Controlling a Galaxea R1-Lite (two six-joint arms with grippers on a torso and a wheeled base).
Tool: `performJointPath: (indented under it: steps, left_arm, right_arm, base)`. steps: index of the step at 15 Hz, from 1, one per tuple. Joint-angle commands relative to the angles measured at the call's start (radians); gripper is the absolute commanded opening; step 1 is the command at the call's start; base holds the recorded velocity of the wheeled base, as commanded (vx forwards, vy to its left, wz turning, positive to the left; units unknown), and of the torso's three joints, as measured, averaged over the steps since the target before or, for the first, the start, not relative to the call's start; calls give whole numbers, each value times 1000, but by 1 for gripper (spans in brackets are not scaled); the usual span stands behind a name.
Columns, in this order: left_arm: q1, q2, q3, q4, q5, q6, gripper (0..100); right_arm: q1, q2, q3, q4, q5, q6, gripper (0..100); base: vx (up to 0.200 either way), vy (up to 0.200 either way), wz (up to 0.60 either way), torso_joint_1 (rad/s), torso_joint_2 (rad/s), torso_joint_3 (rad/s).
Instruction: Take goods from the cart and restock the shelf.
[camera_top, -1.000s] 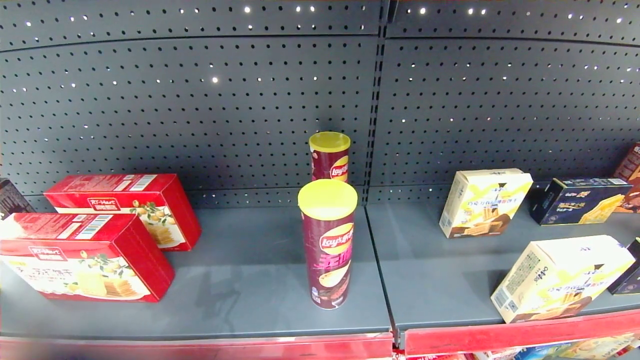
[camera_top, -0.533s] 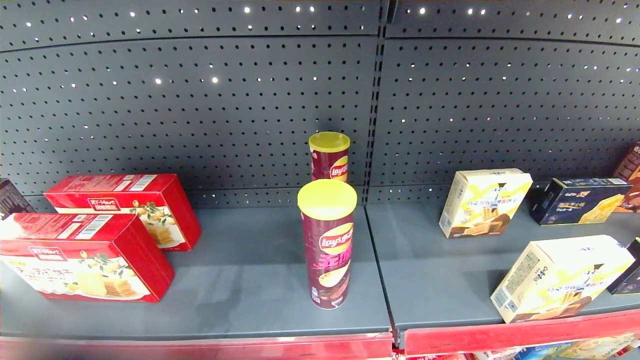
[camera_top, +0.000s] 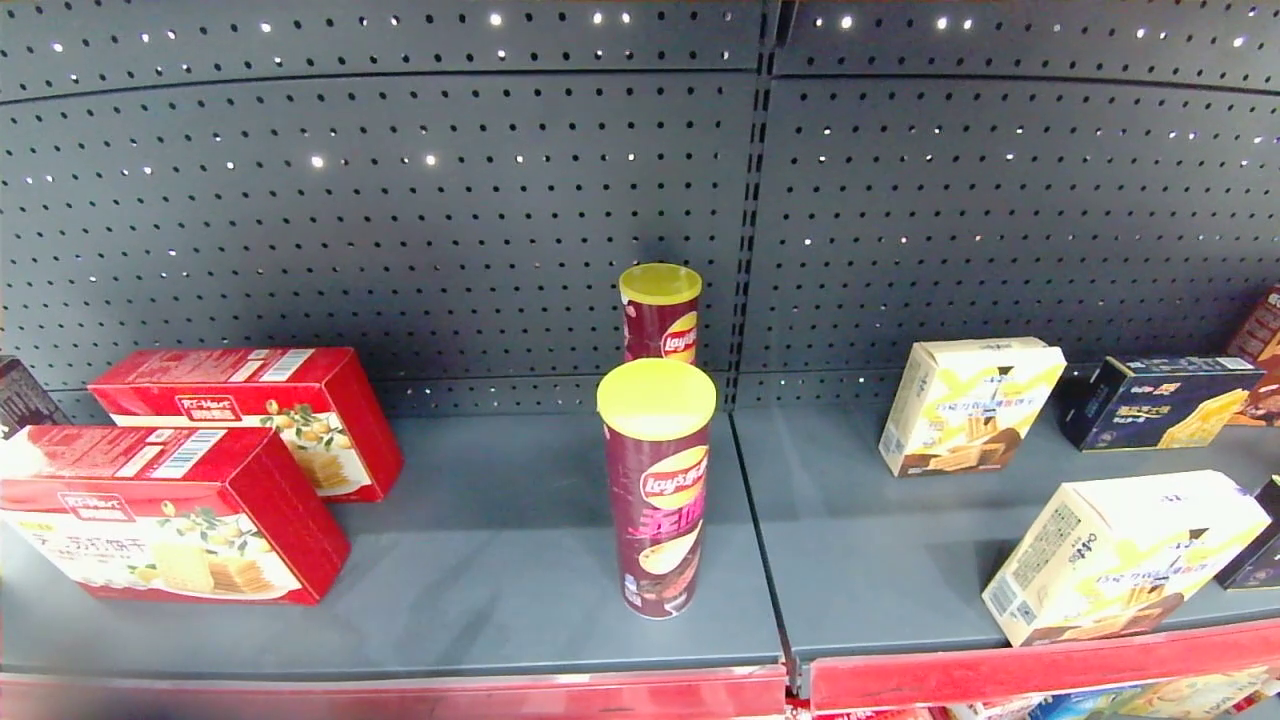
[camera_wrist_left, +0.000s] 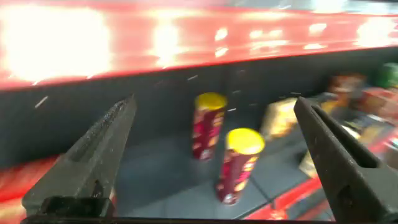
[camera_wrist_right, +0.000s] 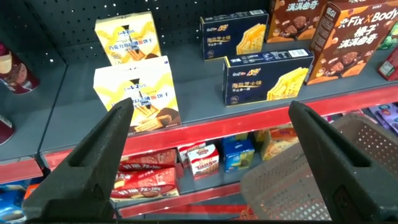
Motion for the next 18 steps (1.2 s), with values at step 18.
performJointPath:
  steps: [18]
  left_arm:
    - [607, -95, 307, -97, -924, -495, 100]
  right_arm:
    - [-150, 58, -68, -1, 1, -2, 100]
  base:
    - [0, 0, 0, 0, 0, 0]
